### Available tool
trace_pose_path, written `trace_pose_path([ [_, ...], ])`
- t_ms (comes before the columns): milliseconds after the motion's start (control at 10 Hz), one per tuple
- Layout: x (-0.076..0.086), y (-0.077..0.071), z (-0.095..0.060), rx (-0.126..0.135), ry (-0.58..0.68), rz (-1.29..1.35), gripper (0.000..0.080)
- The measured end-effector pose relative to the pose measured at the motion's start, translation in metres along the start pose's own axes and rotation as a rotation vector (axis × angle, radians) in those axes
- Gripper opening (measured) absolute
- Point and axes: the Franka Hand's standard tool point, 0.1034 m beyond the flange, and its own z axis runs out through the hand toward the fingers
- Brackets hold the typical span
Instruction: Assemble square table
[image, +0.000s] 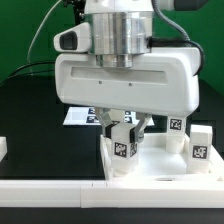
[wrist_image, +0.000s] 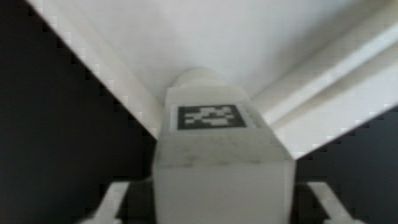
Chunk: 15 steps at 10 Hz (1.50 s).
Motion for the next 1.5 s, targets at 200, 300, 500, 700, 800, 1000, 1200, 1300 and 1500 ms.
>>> trace_pose_path([
  [200, -0.003, -0.001, 0.000, 0.011, -0.016, 0.302, 0.0288],
  [300, -0.002, 0.000, 0.000, 0.022, -0.029, 0.359, 0.0288],
  [500, -0.003, 0.000, 0.000, 0.018, -0.030, 0.398, 0.0288],
  [700, -0.003, -0.003, -0.004, 0.019, -0.034, 0.067, 0.0387],
  [800, -0.005, -0.006, -0.007, 0.029, -0.031, -0.089, 0.0527],
  [1000, -0.008, -0.006, -0.005, 0.031, -0.023, -0.198, 0.0610],
  [1200, -0.007, -0.006, -0.005, 0.032, -0.021, -0.307, 0.0647],
  [1300, -0.006, -0.004, -0.004, 0.017, -0.018, -0.555, 0.0647],
  [1500, -0.007, -0.004, 0.003, 0.002, -0.049, -0.852, 0.0649],
])
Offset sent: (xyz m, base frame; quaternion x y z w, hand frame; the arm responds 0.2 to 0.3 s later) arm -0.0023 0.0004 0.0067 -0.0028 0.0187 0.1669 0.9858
